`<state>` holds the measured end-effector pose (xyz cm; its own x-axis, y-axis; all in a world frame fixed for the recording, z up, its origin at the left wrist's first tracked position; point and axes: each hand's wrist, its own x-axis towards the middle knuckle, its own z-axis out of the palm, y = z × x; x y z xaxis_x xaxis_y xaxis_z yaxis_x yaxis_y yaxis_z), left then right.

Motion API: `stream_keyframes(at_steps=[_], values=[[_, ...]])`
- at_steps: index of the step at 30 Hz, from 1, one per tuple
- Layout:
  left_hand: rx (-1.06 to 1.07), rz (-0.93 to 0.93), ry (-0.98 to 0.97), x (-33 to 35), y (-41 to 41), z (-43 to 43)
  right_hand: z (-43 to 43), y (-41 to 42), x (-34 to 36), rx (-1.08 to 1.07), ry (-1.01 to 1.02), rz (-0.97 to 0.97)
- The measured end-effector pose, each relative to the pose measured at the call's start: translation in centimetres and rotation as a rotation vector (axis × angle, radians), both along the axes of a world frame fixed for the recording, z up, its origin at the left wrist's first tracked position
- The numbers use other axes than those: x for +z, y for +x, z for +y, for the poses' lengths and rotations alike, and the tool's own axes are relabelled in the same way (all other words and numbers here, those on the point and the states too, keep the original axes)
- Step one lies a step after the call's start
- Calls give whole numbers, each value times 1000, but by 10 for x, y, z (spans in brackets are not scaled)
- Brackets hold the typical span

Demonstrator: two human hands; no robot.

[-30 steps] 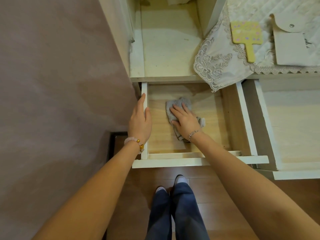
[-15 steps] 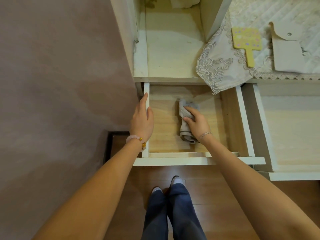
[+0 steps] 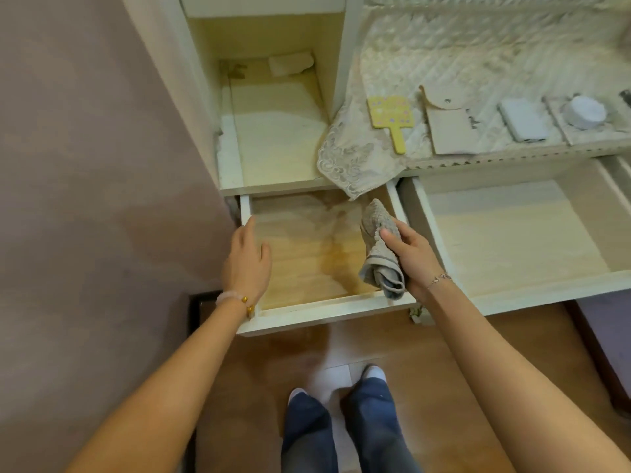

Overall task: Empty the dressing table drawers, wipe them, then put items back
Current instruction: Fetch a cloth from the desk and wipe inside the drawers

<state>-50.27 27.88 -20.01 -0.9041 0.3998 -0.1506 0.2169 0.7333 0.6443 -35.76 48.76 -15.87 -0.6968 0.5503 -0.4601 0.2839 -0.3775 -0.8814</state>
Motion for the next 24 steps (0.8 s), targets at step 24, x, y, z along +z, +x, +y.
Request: stream_keyframes(at_steps=[24], values=[[-21,-135,146,1,159,294,287,126,-23,158,300,-97]])
